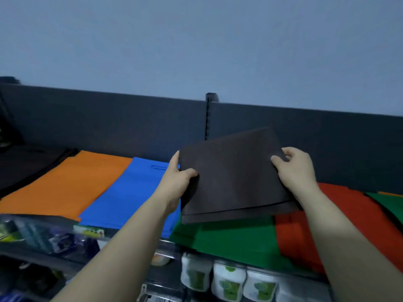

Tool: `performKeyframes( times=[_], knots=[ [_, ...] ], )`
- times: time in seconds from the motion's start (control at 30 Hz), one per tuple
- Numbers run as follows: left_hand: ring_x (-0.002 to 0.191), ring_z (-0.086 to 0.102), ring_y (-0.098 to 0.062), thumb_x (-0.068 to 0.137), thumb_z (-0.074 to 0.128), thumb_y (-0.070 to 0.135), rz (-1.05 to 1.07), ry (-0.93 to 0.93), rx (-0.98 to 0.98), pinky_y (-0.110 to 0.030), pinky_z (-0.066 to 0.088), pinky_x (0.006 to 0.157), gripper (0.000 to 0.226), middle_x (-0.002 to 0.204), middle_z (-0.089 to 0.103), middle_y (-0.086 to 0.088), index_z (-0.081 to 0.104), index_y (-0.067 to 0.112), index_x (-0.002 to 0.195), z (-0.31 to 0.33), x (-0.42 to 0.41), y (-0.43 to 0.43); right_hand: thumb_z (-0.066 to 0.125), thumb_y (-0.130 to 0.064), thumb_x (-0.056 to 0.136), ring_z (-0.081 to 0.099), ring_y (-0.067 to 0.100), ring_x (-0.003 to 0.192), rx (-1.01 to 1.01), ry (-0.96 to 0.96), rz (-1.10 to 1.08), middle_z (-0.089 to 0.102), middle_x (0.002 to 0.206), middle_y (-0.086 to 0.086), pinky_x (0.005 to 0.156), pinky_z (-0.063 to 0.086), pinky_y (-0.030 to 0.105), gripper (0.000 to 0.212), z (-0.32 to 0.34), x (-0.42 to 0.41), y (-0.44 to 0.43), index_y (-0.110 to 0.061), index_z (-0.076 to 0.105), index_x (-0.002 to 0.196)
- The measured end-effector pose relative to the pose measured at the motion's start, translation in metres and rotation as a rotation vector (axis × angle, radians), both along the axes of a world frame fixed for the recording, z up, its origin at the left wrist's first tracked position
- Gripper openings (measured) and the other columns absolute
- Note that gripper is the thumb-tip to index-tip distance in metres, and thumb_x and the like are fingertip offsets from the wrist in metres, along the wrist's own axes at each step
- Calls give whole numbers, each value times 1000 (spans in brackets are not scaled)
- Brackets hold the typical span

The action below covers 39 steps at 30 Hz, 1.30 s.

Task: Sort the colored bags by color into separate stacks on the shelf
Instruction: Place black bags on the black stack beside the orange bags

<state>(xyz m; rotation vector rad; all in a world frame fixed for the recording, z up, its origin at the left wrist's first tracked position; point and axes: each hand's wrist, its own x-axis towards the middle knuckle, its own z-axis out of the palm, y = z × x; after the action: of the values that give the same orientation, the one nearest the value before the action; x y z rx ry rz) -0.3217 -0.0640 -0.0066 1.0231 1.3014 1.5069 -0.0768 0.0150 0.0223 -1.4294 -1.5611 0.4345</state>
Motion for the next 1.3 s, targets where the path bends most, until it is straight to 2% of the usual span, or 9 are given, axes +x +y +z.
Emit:
performKeyframes(
  times=[0.17,0.3,0.47,0.6,0.73,0.8,1.0,1.13,1.3],
  knots=[
    [77,71,-10,88,49,-2,148,-11,-5,-25,52,66,52,91,73,10,53,40,118,-5,-85,-23,59,-18,90,67,22,77,-68,23,148,68,84,-1,74,57,43,7,-12,-101,7,-15,65,89],
    [93,68,-21,90,49,0,256,15,-30,-37,55,81,54,106,69,3,48,38,127,-10,-144,-34,57,-20,91,66,21,79,-100,31,258,68,87,-4,75,57,43,9,-17,-173,20,-17,65,93],
    [91,69,-26,91,52,2,400,3,-50,-39,56,74,54,107,69,-3,47,39,131,-20,-214,-43,56,-19,92,65,18,81,-99,29,388,67,92,-3,77,56,40,10,-26,-259,37,-16,64,97],
    [91,68,-27,92,55,4,508,0,-76,-37,55,72,51,108,68,-6,48,34,132,-30,-271,-53,56,-18,91,60,14,81,-82,16,464,63,85,-8,75,51,33,7,-32,-327,39,-16,62,94],
    [99,66,-23,89,56,2,572,54,-71,-39,54,84,48,114,67,-3,52,27,130,-41,-338,-60,53,-18,93,51,-1,71,-87,-2,526,54,79,-17,68,46,28,5,-31,-395,34,-20,58,93],
    [103,65,-21,89,55,1,573,98,-55,-39,53,89,46,117,66,-1,55,26,128,-43,-374,-63,53,-18,93,56,6,75,-86,0,535,57,82,-14,70,50,31,7,-32,-431,33,-20,60,95],
    [99,65,-22,89,56,4,575,159,-66,-45,53,89,43,113,67,2,56,29,123,-28,-481,-68,54,-17,91,62,18,85,-59,27,507,66,91,-2,75,51,33,13,-34,-533,24,-14,64,99],
    [103,63,-21,91,57,5,553,195,-93,-43,51,93,50,118,63,4,49,29,134,-13,-550,-71,54,-17,90,63,20,93,-56,53,453,67,98,0,77,49,32,17,-39,-599,17,-12,64,103],
    [106,61,-20,90,58,7,534,245,-116,-44,50,96,59,122,61,5,42,35,140,-4,-613,-61,54,-22,92,58,15,109,-87,47,393,62,116,-4,85,47,30,32,-41,-653,14,-11,58,122]
  ],
)
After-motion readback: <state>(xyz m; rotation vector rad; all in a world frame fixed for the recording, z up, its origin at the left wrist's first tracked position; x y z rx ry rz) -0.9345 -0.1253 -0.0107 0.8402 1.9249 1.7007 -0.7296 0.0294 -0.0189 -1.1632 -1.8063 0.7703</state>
